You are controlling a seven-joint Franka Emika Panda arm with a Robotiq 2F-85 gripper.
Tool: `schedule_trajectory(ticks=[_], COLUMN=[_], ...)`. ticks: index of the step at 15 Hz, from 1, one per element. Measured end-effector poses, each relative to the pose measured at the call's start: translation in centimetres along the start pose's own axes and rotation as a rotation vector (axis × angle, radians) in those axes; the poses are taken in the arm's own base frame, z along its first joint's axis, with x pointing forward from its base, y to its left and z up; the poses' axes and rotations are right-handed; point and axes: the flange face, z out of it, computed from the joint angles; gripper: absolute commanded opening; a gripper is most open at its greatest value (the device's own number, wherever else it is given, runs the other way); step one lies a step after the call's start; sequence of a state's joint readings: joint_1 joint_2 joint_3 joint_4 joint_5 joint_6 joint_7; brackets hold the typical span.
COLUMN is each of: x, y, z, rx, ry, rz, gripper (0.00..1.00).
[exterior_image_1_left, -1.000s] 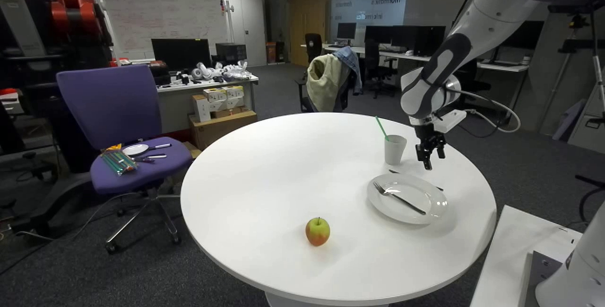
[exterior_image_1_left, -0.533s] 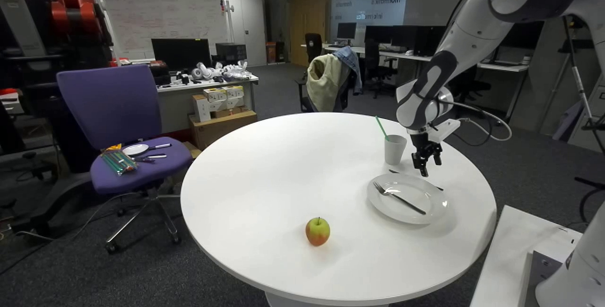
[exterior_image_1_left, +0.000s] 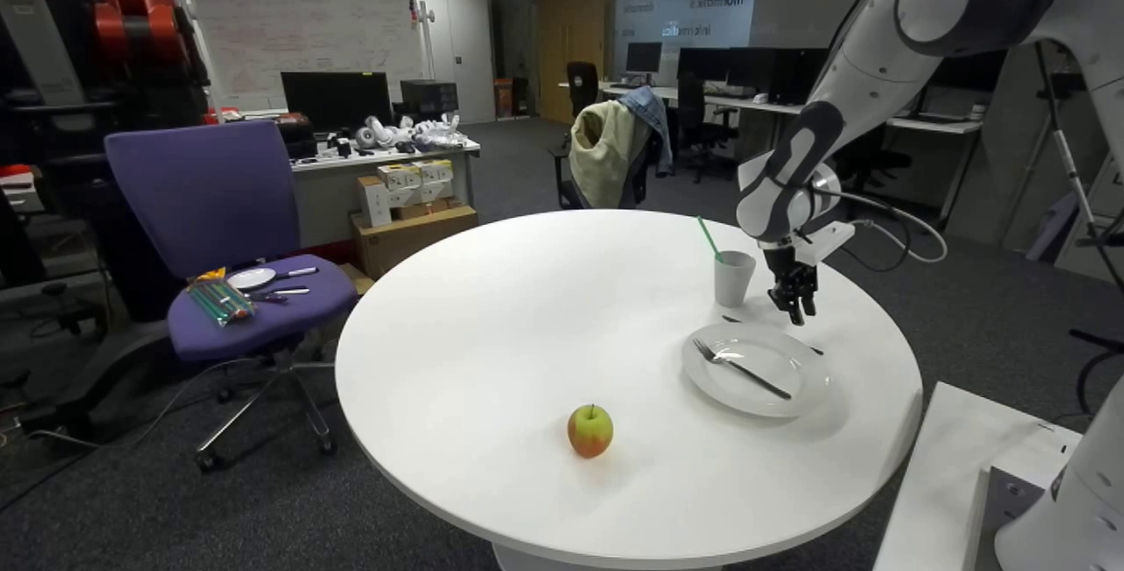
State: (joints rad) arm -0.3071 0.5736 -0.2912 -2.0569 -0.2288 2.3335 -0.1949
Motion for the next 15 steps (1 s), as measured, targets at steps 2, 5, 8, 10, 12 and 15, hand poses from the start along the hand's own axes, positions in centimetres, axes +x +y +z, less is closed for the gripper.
schedule_trajectory(ticks=[2, 5, 8, 10, 12, 15], x=[0.0, 0.2, 0.3, 0.4, 0.4, 0.3], y=[0.0, -0.8, -1.6, -1.9, -1.9, -1.6], z=[0.0, 0.1, 0.0, 0.0, 0.0, 0.1], rx=[0.006, 0.024, 0.037, 0.042, 0.052, 0.066], ry=[-0.001, -0.007, -0.009, -0.009, -0.008, -0.006], rz=[-0.006, -0.039, -0.063, -0.07, -0.072, -0.069], gripper=[0.57, 0.59, 0.51, 0.45, 0.48, 0.5])
